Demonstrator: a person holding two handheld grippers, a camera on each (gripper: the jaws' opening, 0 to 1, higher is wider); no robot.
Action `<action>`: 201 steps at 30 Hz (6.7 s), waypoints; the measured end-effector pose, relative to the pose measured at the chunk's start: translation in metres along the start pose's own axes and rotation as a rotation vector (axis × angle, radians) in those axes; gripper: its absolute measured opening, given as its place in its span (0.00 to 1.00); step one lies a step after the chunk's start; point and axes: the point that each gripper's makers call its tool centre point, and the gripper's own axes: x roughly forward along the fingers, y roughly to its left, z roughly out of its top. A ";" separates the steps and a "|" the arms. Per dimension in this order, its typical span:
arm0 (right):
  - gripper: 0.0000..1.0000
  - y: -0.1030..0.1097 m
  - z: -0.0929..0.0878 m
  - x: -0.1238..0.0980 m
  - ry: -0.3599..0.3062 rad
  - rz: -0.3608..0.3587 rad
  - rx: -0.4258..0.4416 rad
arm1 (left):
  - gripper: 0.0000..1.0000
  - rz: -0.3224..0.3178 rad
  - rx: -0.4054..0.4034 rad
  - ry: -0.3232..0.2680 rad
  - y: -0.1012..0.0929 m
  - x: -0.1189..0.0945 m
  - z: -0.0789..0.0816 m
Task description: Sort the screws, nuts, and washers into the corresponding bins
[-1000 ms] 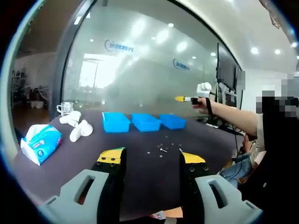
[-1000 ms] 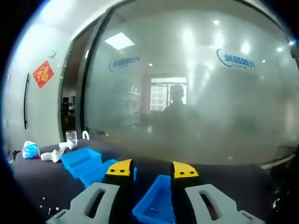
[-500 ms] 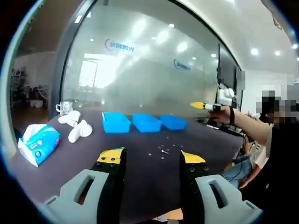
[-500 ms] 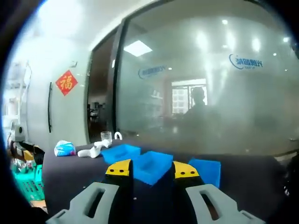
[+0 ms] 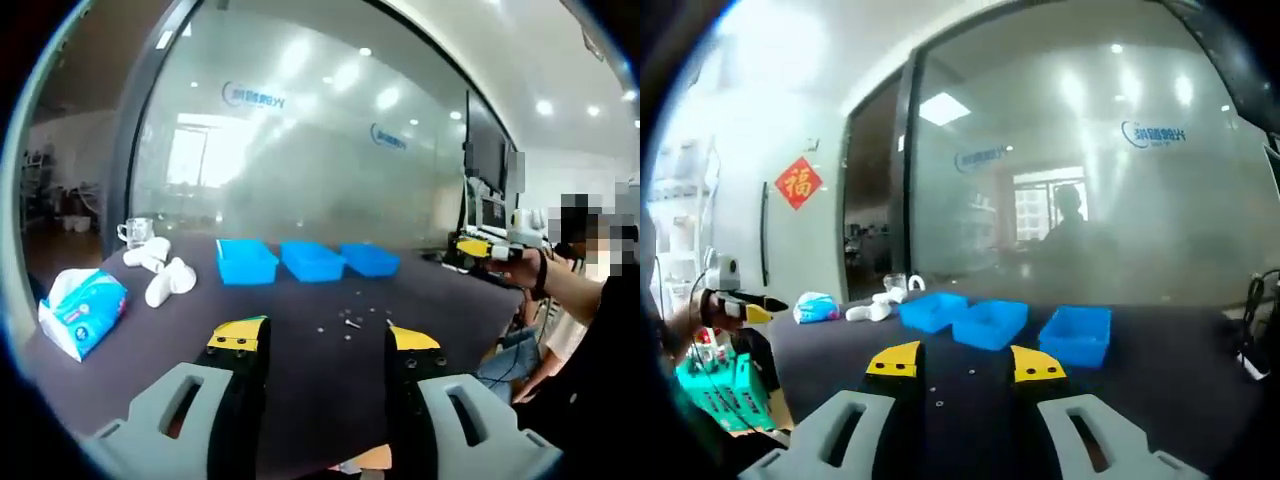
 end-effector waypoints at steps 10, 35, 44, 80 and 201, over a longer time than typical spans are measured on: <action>0.28 -0.007 -0.012 -0.020 0.021 -0.047 0.013 | 0.42 0.000 -0.007 0.011 -0.003 0.003 -0.005; 0.28 0.085 -0.051 0.038 0.298 0.228 -0.130 | 0.41 0.012 -0.012 0.011 -0.002 -0.003 -0.007; 0.28 0.098 -0.051 0.057 0.407 0.311 -0.175 | 0.41 0.020 -0.022 0.016 0.001 -0.005 -0.011; 0.19 0.140 -0.101 0.142 0.865 0.394 -0.304 | 0.41 0.026 -0.049 0.022 0.005 -0.005 -0.023; 0.00 0.003 -0.006 -0.059 -0.020 -0.139 -0.022 | 0.41 -0.048 -0.004 0.016 -0.020 0.015 -0.007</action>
